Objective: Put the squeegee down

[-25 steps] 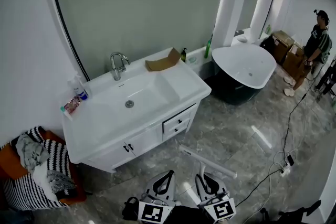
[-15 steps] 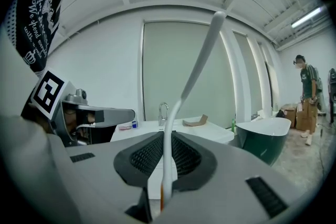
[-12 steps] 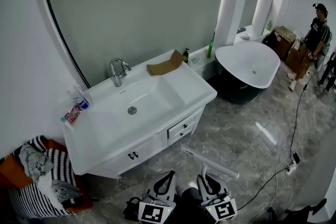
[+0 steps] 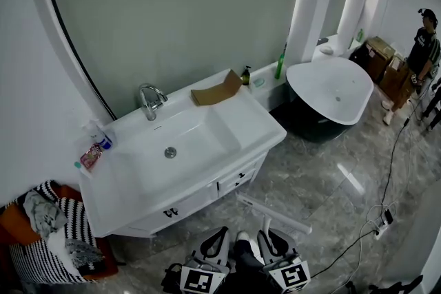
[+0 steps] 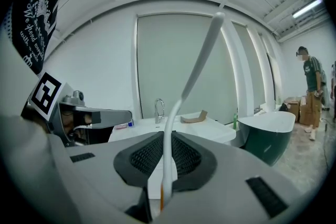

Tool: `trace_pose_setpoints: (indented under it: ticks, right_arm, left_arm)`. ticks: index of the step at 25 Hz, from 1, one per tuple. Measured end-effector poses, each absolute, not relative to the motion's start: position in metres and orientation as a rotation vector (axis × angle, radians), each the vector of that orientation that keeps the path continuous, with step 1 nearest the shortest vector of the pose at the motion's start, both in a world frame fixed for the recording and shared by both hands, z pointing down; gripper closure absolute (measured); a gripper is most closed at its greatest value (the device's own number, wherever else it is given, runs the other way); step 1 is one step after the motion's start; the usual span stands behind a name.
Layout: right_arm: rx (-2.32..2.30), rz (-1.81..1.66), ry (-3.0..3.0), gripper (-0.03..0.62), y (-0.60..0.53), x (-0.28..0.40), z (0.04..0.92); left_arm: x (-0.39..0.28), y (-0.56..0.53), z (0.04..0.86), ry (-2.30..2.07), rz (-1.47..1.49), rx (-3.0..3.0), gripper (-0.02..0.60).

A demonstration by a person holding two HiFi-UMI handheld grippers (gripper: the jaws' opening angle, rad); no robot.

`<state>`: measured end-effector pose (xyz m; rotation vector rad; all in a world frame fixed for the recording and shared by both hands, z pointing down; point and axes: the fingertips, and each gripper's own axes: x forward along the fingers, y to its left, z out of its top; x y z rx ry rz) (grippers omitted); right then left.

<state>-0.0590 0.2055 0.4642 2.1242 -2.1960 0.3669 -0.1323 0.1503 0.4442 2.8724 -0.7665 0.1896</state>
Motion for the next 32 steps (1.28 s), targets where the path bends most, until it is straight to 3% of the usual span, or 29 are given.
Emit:
trace_pose_setpoints:
  ticks: [19, 32]
  right_arm:
    - [2.103, 0.315, -2.240, 0.540, 0.140, 0.070, 0.461]
    - [2.046, 0.381, -2.256, 0.540, 0.086, 0.082, 0.482]
  left_arm:
    - [-0.023, 0.086, 0.432, -0.889, 0.093, 2.904, 0.575]
    - [-0.008, 0.030, 0.443, -0.914, 0.114, 2.874, 0.575]
